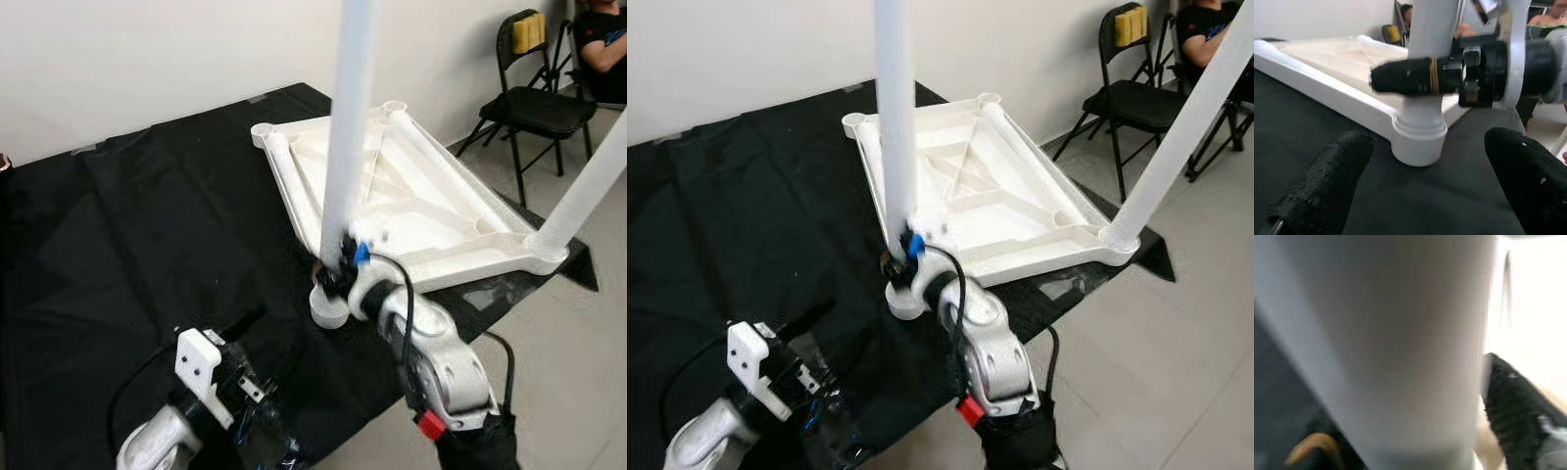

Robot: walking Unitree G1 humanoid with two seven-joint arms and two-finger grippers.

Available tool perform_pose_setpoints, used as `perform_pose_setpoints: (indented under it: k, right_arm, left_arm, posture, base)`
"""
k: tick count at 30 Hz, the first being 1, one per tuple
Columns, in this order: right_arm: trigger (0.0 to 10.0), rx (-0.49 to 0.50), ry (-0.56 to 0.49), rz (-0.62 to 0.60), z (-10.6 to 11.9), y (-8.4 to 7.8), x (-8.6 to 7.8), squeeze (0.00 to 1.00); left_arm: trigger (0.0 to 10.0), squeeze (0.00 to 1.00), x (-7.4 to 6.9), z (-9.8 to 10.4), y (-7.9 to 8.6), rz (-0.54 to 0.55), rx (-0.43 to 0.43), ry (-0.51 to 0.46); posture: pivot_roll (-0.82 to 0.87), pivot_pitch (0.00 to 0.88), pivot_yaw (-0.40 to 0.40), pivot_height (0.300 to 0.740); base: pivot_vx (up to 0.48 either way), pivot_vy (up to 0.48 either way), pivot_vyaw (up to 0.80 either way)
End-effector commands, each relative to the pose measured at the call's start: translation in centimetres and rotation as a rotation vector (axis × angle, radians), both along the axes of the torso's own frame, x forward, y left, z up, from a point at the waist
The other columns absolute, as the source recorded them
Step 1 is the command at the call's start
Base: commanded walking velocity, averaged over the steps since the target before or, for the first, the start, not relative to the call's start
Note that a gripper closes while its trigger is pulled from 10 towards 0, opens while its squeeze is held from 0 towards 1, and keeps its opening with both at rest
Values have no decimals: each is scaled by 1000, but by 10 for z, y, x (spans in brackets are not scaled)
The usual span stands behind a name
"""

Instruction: Building children table

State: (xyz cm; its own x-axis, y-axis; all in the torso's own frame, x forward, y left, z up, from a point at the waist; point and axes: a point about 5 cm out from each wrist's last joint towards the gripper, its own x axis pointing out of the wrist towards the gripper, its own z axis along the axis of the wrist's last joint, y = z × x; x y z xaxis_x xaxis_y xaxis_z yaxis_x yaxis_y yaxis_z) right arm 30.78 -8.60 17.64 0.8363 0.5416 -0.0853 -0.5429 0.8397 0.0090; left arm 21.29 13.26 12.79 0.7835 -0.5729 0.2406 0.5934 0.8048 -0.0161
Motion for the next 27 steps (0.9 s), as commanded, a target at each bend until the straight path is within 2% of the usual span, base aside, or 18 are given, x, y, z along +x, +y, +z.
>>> perform_pose_setpoints:
  k: [1, 2, 3, 4, 6, 7, 8, 9, 10, 13, 14, 16, 17, 21, 27]
  right_arm:
    - [10000, 27, -95, 143, 24, -1, 7, 1000]
    - [10000, 27, -95, 143, 24, -1, 7, 1000]
    - [10000, 17, -108, 205, 29, -2, 8, 1000]
    - [10000, -64, -119, 335, 33, -8, 9, 1000]
    - [10000, -127, -140, 480, 38, -15, 6, 1000]
    - [10000, -131, -141, 523, 41, -17, 5, 925]
    - [10000, -133, -150, 553, 45, -19, 4, 698]
    - [10000, -133, -150, 553, 45, -19, 4, 698]
    - [10000, -136, -161, 577, 49, -21, 5, 0]
    - [10000, -154, -175, 619, 57, -29, 10, 0]
    - [10000, -162, -188, 655, 65, -37, 15, 0]
    - [10000, -165, -195, 669, 67, -39, 16, 0]
    - [235, -153, -203, 674, 71, -42, 18, 0]
    - [0, -156, -218, 683, 77, -50, 21, 0]
    - [0, -163, -195, 710, 72, -58, 17, 0]
  left_arm:
    - [10000, 0, -2, -2, 0, -8, 7, 15]
    - [10000, 0, -2, -2, 0, -8, 7, 15]
    - [10000, 0, -3, -2, 0, -10, 6, 15]
    - [10000, 0, -3, -2, 0, -11, 5, 15]
    - [10000, 0, -3, -2, -1, -12, 5, 15]
    - [10000, 0, -4, -2, -1, -11, 4, 15]
    - [10000, 0, -4, -2, -1, -10, 4, 15]
    - [10000, 0, -4, -2, -1, -10, 4, 15]
    - [10000, 0, -4, -2, -1, -9, 4, 15]
    - [10000, 0, -5, -2, -1, -8, 4, 15]
    - [10000, 0, -6, -2, -1, -8, 5, 16]
    - [10000, 0, -6, -2, -1, -9, 5, 16]
    - [10000, 0, -7, -2, -1, -10, 6, 17]
    - [10000, 0, -7, -2, -1, -11, 6, 19]
    - [10000, 0, -8, -2, -1, -15, 7, 22]
  posture:
    - [40, 189, 14, 740]
    - [40, 189, 14, 740]
    - [40, 189, 14, 740]
    - [42, 192, 15, 740]
    - [49, 193, 9, 740]
    - [51, 194, 8, 740]
    - [52, 195, 10, 740]
    - [52, 195, 10, 740]
    - [52, 196, 11, 740]
    - [60, 198, 10, 740]
    - [61, 199, 11, 740]
    - [61, 200, 11, 740]
    - [63, 201, 11, 740]
    - [65, 202, 12, 740]
    - [63, 205, 15, 740]
  base:
    - [0, 0, 0]
    - [0, 0, 0]
    - [0, 0, 0]
    - [0, 0, 0]
    - [0, 0, 0]
    - [0, 0, 0]
    - [0, 0, 0]
    - [0, 0, 0]
    - [0, 0, 0]
    - [0, 0, 0]
    - [0, 0, 0]
    - [0, 0, 0]
    - [0, 0, 0]
    - [0, 0, 0]
    - [0, 0, 0]
